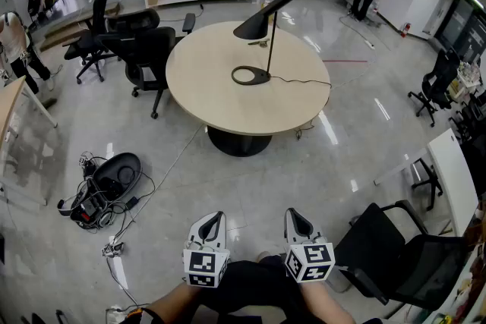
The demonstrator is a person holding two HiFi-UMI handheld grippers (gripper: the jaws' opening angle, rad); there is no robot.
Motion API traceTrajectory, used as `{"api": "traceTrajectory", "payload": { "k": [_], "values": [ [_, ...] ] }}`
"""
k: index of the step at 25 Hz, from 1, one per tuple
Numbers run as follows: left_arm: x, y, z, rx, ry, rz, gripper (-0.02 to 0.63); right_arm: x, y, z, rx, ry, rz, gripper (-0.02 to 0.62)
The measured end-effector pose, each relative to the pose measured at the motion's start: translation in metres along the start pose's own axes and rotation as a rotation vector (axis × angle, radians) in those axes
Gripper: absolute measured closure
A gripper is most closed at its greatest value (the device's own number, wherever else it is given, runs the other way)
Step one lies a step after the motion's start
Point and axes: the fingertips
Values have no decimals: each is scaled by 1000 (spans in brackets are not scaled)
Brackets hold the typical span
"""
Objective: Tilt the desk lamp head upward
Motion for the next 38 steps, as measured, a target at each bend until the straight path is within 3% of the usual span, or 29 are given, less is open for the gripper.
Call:
{"api": "traceTrajectory", "payload": {
  "k": [7,13,19,28,33,38],
  "values": [
    [-1,21,-11,17,21,-7,560,6,1,-27,14,-8,-28,580],
    [5,35,-55,71,42,-12,560,26,-24,-81,65,-3,-37,580],
    [41,38,-137,102,45,-24,560,73,-71,-143,123,-7,-37,580],
    [102,13,-273,145,49,-28,560,160,-178,-216,186,-34,-15,580],
    [115,-6,-324,135,60,-41,560,182,-227,-240,194,-31,-20,580],
    [119,2,-356,132,79,-29,560,195,-246,-264,189,-31,-48,580]
  ]
}}
Point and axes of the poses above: the fingertips, and each gripper's own axes: z backward along the fingers, y to its left, x out of its top, and after that the axes turned 12 degrees about -z, right-handed
